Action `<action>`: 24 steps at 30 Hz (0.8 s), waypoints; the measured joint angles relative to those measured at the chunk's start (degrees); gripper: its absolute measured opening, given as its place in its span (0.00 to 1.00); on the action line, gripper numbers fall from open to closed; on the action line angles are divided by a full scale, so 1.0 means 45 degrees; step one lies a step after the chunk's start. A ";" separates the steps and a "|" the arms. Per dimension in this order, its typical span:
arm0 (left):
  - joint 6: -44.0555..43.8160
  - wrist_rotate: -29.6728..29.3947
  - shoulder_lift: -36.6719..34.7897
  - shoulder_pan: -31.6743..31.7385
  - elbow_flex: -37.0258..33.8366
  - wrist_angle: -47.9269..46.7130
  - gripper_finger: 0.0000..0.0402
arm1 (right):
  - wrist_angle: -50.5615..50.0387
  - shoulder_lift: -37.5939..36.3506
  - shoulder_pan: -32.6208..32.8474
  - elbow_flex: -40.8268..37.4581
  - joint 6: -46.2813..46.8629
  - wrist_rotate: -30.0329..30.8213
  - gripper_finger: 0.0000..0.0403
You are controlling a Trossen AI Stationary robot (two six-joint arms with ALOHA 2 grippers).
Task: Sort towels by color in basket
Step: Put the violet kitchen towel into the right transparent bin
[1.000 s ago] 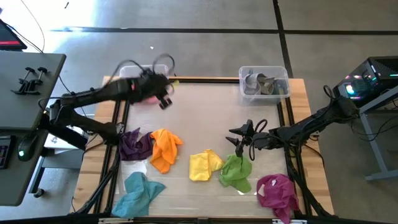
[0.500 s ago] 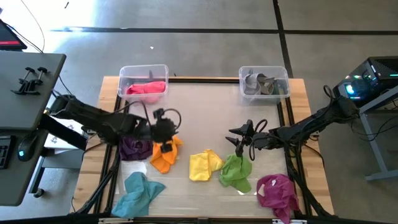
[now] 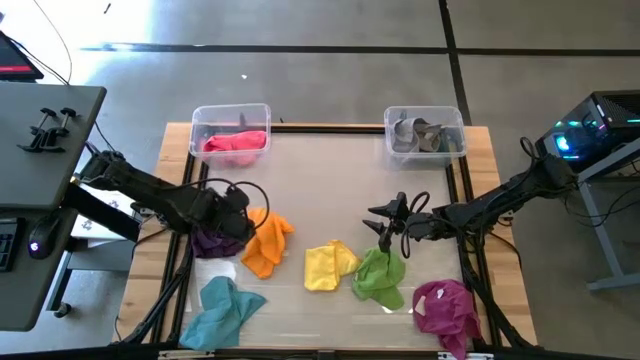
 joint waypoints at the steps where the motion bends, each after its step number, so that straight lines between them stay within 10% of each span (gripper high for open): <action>1: -0.0233 0.0071 0.0000 0.0000 0.0001 -0.0034 0.31 | 0.0000 0.0000 -0.0001 0.0000 -0.0004 0.0003 0.48; 24: -0.2918 0.3278 0.0158 0.0238 -0.4005 0.2388 0.59 | -0.0359 0.0000 0.0004 -0.0005 -0.0011 0.0000 0.48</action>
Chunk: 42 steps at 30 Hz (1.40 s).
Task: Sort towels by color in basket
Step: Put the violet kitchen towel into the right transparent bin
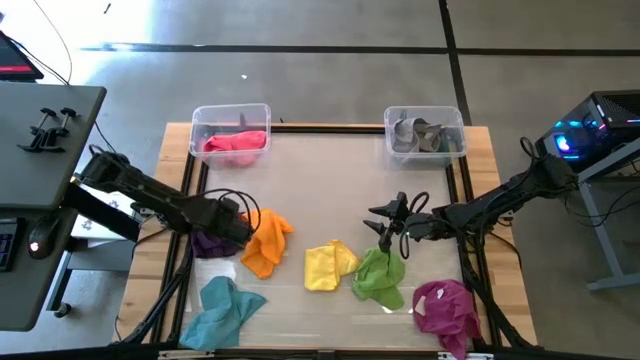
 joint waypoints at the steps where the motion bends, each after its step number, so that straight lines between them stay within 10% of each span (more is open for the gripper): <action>1: 0.0153 0.0130 -0.0003 0.0000 -0.0179 0.0409 0.59 | 0.0000 0.0000 -0.0004 0.0001 0.0000 0.0004 0.48; 9: 0.1885 0.0615 -0.0079 0.0389 -0.1903 0.4133 0.42 | -0.0004 0.0000 -0.0005 0.0001 0.0005 0.0005 0.48; 17: 0.2563 -0.1159 0.0029 0.1023 -0.1061 0.2454 0.05 | 0.0029 -0.0005 -0.0005 0.0000 0.0009 0.0065 0.48; 21: 0.3199 -0.2232 0.0007 0.1373 0.0414 0.1165 0.05 | 0.0076 -0.0005 -0.0005 0.0000 0.0037 0.0078 0.48; 30: 0.5819 -0.8723 -0.0003 0.1734 0.4223 -0.1239 0.01 | 0.0073 -0.0005 -0.0005 0.0000 0.0279 0.0093 0.48; 35: 1.0386 -1.1536 -0.0007 0.1694 0.5653 0.1898 0.02 | -0.0004 -0.0102 0.0035 0.0003 0.0130 0.0089 0.48; 42: 1.8024 -0.7591 0.0050 0.1719 0.5861 0.9092 0.02 | -0.2824 -0.2665 0.0736 0.1083 -0.1053 0.0556 0.48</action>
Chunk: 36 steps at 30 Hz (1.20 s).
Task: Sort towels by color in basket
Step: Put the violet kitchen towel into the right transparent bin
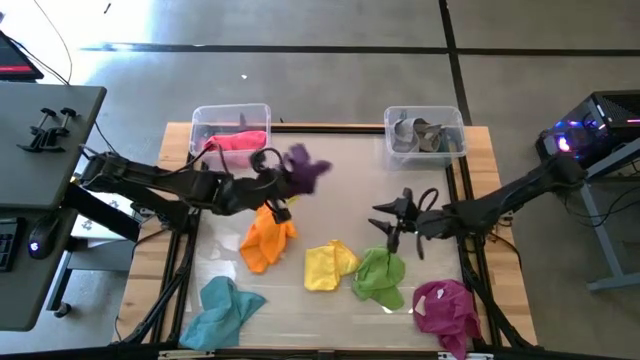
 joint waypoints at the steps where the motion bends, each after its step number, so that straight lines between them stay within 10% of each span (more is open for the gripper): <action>1: 0.0503 0.0564 0.0055 0.0005 -0.0006 0.0582 0.02 | -0.0821 -0.0508 0.0154 0.0286 -0.0033 0.0293 0.48; 7: 0.2322 0.2275 0.0112 0.0123 -0.1903 0.5589 0.02 | -0.4307 -0.2713 0.1338 0.1623 -0.0231 0.2374 0.48; 18: 0.1109 0.8913 0.1632 0.1646 -0.6610 1.6407 0.02 | -0.1675 -0.2078 0.1806 0.0363 -0.1656 0.1875 0.48; 24: 0.0205 0.9890 0.3504 0.2027 -0.6510 1.7797 0.02 | 0.4650 0.0702 0.1031 -0.0839 -0.2695 0.0670 0.48; 36: -0.0039 1.0022 0.5485 0.2030 -0.5294 1.7818 0.03 | 1.0367 0.4863 -0.1352 -0.0598 -0.4379 -0.2518 0.49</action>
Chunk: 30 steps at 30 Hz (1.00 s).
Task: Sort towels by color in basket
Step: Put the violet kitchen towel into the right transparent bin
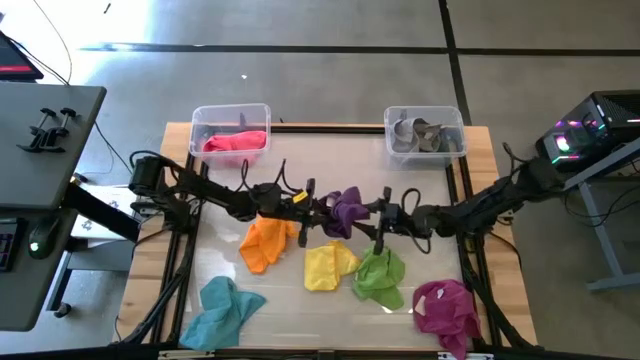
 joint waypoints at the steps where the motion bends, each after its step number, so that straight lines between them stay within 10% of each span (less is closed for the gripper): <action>1: -0.0085 0.0013 0.0003 0.0000 0.0056 -0.0081 0.04 | -0.0058 0.0138 -0.0110 0.0117 -0.0004 -0.0101 0.49; 8: -0.0132 0.0209 -0.0014 -0.0015 0.0106 -0.0042 0.20 | -0.0520 0.1214 -0.0417 0.1129 -0.0455 -0.0952 0.46; 14: -0.0312 0.0717 -0.0110 -0.0019 0.0106 -0.0160 0.33 | -0.0529 0.1740 -0.0413 0.1626 -0.0725 -0.0478 0.22; 18: 0.0197 0.0407 -0.0589 -0.0010 0.0096 -0.1140 0.38 | -0.1260 0.1563 -0.0296 0.1628 -0.0728 0.1004 0.03; 30: 0.0336 -0.4774 -0.4160 -0.0010 0.0083 -0.9134 0.39 | -1.2900 -0.3567 0.0667 0.3388 0.1874 0.7721 0.02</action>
